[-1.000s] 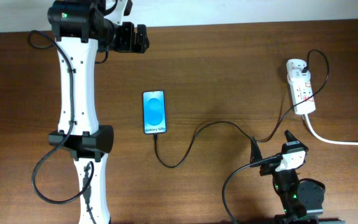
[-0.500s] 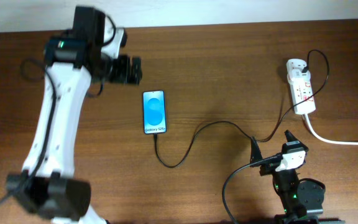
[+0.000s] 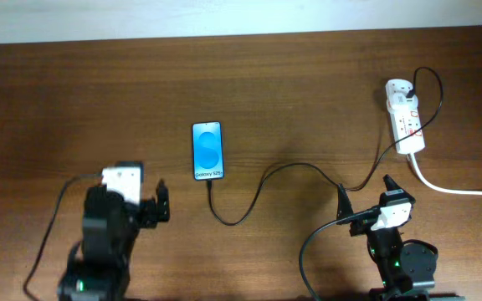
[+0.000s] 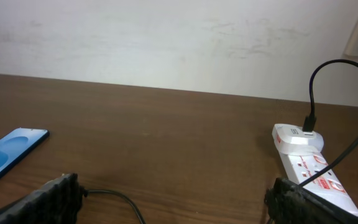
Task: Plug charger to phone and switch on socket
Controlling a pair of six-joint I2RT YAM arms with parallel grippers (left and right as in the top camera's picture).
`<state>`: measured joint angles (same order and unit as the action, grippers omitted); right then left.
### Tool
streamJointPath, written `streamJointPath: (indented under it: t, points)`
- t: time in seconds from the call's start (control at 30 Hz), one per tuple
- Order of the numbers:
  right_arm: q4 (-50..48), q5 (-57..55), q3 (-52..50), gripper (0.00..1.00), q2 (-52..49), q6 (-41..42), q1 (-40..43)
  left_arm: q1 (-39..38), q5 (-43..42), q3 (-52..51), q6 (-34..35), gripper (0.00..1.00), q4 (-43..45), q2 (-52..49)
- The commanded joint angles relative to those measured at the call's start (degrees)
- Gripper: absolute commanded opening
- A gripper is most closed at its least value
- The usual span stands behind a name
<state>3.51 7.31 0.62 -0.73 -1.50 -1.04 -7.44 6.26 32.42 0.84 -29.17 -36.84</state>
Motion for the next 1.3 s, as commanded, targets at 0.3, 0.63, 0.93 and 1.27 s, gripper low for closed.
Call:
streamJointPath:
  t: [0.3,0.63,0.93,1.27]
  points:
    - [0.37,-0.31,-0.31,0.98,0.48,0.42,0.42,4.55,4.04,-23.21,-0.90,0.99,27.71,31.50]
    - [0.37,-0.31,-0.31,0.98,0.48,0.42,0.42,7.15,1.46,-31.93,-0.90,0.99,28.57,36.59]
    - [0.37,-0.31,-0.31,0.98,0.48,0.42,0.42,7.13,0.42,-31.89,-1.77,0.99,24.98,36.54]
    - [0.37,-0.31,-0.31,0.98,0.48,0.42,0.42,7.13,0.42,-31.89,-1.77,0.99,24.98,36.54]
